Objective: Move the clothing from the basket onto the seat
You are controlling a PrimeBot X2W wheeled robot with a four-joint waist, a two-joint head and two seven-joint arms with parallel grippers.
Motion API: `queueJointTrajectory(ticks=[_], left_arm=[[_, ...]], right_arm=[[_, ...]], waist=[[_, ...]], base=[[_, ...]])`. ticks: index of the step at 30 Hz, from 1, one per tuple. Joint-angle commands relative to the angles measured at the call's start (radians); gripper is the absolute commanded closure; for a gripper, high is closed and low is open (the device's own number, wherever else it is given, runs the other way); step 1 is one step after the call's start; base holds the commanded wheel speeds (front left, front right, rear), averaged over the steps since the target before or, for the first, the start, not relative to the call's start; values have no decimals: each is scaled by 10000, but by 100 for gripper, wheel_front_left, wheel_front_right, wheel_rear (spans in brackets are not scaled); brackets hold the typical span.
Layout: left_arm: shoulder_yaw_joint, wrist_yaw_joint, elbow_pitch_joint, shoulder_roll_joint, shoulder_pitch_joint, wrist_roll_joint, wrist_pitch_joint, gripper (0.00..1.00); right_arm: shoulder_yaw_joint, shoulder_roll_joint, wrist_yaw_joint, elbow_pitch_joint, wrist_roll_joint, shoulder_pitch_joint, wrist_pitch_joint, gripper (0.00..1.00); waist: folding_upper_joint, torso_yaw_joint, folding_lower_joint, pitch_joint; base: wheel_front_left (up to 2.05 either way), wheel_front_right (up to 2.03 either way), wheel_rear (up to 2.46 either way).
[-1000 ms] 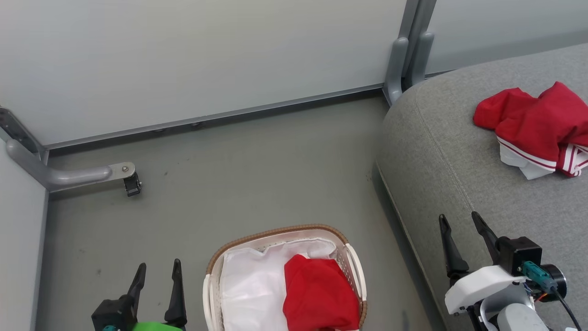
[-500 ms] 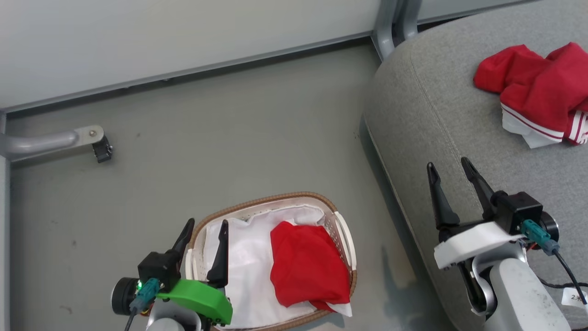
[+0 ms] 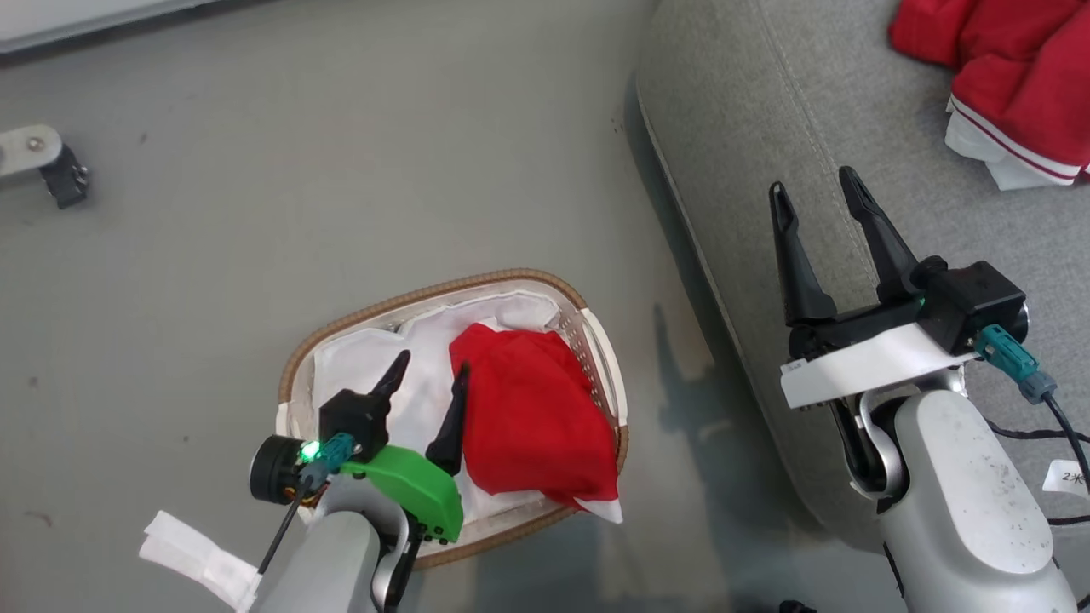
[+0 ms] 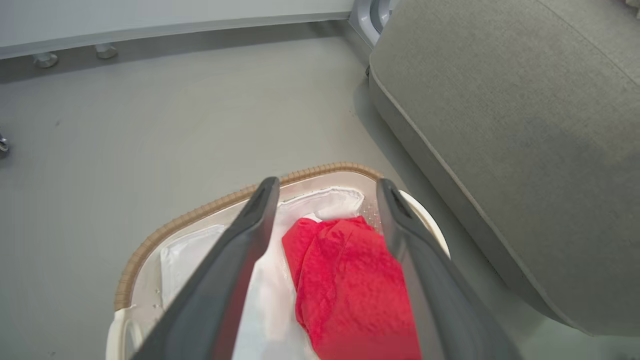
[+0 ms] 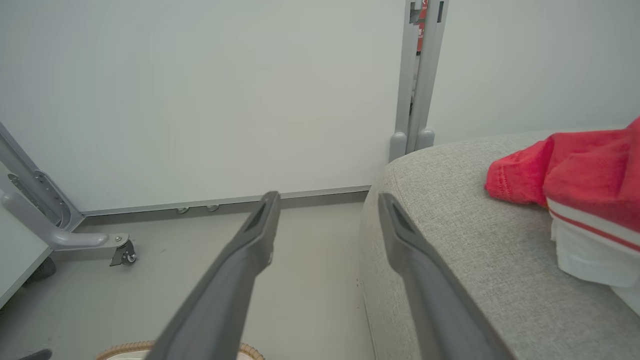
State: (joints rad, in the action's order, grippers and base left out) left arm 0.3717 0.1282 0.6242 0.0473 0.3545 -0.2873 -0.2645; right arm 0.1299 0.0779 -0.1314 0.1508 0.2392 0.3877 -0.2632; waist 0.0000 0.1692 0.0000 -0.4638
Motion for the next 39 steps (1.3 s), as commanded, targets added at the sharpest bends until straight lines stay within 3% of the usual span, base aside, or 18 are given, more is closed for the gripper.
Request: queueJointTrajectory(ticks=[1,12,29,39], left_arm=[[154,28,216,65,345,7,4,0],[2555,21,1856,84,1527,-382,4,0],[6045,20,3784,233,2830,-2276,6,0],[6703,19,4403,254,3750,-2891,6,0]], right_arm=[[29,-16,14,-93,74,195,-23,0],[159,-135,14,-313,206,669,-23,0],[24,-207,14,-494,218,1062,-23,0],[-44,-217,14,-754,199,1312,-23,0]], waist=[[0,561,0,-963],[0,982,0,-2073],[0,1076,0,-3040],[0,985,0,-3633]], base=[[0,0,0],[0,0,0],[0,0,0],[0,0,0]])
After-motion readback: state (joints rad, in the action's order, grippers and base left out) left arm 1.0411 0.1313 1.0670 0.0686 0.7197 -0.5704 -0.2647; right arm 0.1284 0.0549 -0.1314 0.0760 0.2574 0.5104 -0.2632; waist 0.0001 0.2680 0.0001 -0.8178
